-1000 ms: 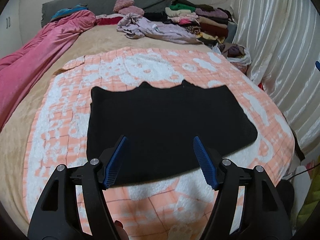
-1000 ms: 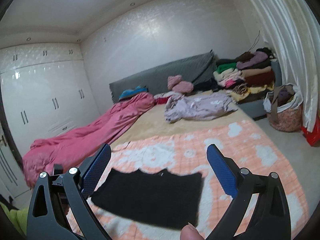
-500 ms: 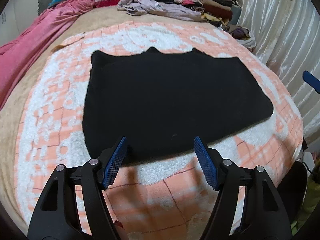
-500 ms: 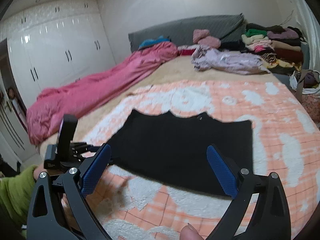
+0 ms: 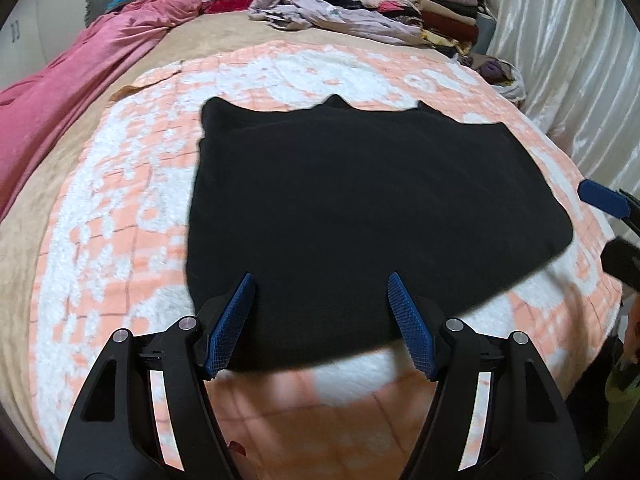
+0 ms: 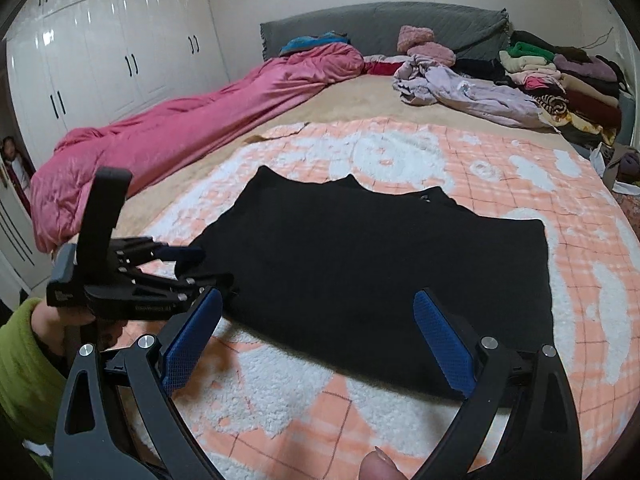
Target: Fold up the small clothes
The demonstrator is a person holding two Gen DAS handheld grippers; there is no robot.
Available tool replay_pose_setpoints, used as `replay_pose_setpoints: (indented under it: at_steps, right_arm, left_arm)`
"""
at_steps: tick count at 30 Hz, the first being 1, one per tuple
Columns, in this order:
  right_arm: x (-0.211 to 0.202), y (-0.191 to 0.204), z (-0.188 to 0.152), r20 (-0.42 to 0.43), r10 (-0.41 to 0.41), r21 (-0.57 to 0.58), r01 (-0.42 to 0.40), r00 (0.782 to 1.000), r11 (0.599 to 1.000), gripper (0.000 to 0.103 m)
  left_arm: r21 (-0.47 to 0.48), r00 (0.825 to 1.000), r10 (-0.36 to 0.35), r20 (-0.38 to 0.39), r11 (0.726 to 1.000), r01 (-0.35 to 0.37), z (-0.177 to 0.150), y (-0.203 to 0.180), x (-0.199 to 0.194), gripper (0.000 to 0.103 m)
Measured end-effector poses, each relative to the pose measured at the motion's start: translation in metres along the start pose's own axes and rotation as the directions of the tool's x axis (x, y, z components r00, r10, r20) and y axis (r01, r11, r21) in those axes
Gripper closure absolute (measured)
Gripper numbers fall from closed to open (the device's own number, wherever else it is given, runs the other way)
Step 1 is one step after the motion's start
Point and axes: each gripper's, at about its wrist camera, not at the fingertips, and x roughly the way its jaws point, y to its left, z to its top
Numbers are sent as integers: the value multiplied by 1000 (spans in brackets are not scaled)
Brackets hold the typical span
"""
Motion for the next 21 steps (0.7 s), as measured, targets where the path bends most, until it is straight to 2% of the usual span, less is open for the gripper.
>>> replay_pose_setpoints:
  at_steps: [9, 21]
  right_arm:
    - [46, 8, 4, -65, -18, -51, 14, 998, 999, 7]
    - [90, 19, -5, -150, -39, -92, 26, 988, 995, 7]
  left_arm:
    - [-35, 999, 33, -1, 999, -33, 8, 21, 9, 42]
    - [-53, 1000, 20, -1, 998, -20, 5, 28, 12, 42]
